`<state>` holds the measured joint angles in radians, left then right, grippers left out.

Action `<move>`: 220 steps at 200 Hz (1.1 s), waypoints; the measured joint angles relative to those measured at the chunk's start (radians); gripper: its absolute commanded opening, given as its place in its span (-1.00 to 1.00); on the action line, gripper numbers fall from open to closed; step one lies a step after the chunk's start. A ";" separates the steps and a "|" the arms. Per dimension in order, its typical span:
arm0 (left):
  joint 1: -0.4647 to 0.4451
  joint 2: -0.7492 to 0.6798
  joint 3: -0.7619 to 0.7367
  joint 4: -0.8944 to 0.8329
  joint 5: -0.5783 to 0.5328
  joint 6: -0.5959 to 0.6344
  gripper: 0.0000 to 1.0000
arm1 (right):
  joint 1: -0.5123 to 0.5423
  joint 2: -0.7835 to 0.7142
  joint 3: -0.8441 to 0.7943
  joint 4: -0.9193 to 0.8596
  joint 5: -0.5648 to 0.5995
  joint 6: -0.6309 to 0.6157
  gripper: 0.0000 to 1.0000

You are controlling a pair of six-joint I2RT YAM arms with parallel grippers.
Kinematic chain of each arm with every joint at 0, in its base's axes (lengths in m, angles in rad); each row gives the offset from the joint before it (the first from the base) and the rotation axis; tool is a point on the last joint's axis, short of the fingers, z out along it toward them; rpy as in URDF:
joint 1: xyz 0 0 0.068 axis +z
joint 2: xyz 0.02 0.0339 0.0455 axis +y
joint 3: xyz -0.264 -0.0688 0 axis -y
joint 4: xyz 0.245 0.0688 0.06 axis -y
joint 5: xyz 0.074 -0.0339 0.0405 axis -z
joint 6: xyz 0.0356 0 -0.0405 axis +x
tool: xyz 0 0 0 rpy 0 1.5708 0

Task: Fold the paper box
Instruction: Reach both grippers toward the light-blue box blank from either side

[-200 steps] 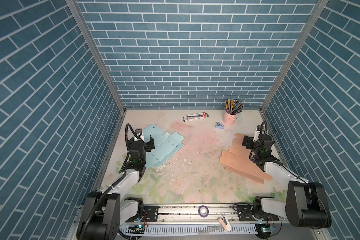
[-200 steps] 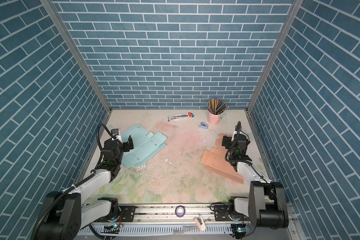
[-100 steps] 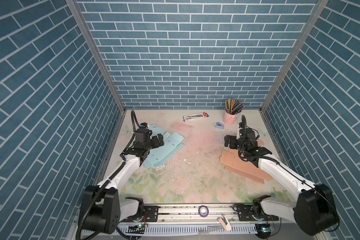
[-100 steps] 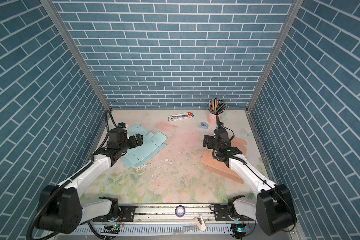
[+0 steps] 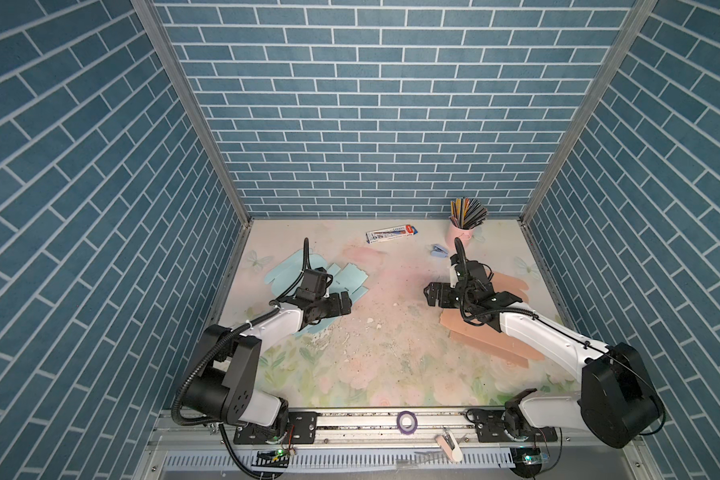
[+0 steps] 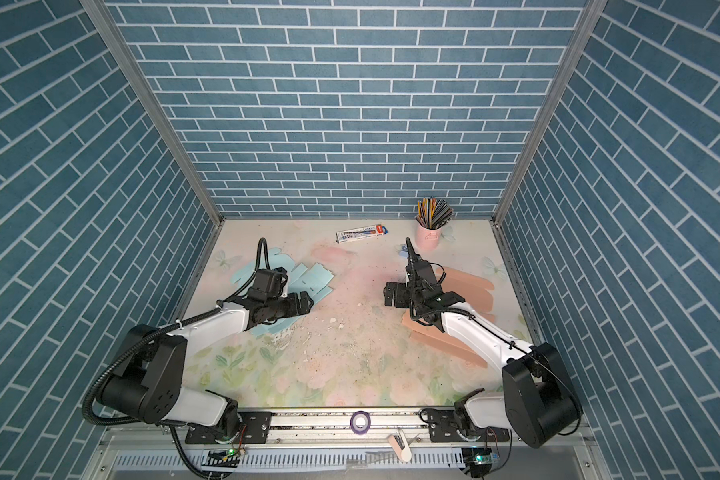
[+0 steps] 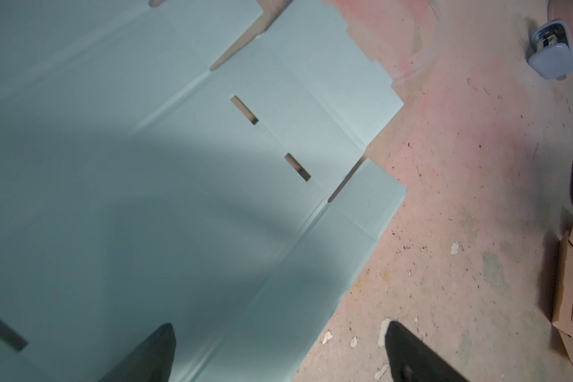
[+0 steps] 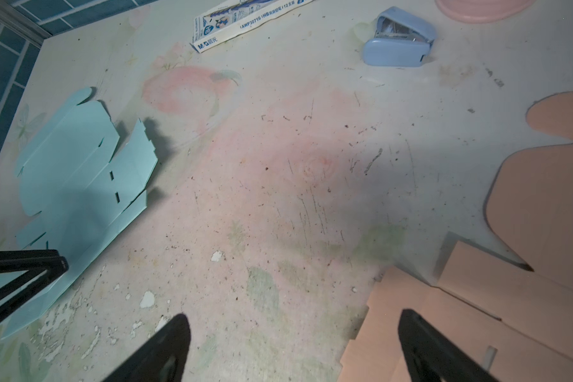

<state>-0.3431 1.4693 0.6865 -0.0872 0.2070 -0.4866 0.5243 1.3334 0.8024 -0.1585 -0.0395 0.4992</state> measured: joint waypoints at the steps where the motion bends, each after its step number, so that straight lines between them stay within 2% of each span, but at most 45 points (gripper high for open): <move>1: -0.002 0.000 -0.002 0.001 0.000 0.000 0.99 | 0.000 0.000 0.000 0.000 -0.001 0.000 0.97; 52: -0.070 0.020 -0.039 0.082 -0.002 -0.045 0.99 | 0.000 0.004 0.000 0.002 -0.021 0.002 0.98; 98: -0.177 0.069 -0.029 0.187 0.003 -0.100 0.99 | -0.002 0.004 0.000 0.002 -0.033 0.011 0.97; 153: -0.299 0.122 0.044 0.216 0.077 -0.168 0.99 | -0.034 -0.006 -0.018 0.018 -0.083 0.047 0.97; 187: -0.290 0.079 0.076 0.196 0.122 -0.156 0.99 | -0.040 -0.010 -0.019 0.012 -0.092 0.051 0.94; 220: -0.199 -0.007 0.081 0.134 0.153 -0.106 0.98 | -0.039 -0.009 -0.017 0.005 -0.103 0.051 0.94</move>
<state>-0.5419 1.4624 0.7673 0.0467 0.3595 -0.5926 0.4854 1.3243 0.7853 -0.1539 -0.1421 0.5499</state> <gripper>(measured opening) 0.994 0.970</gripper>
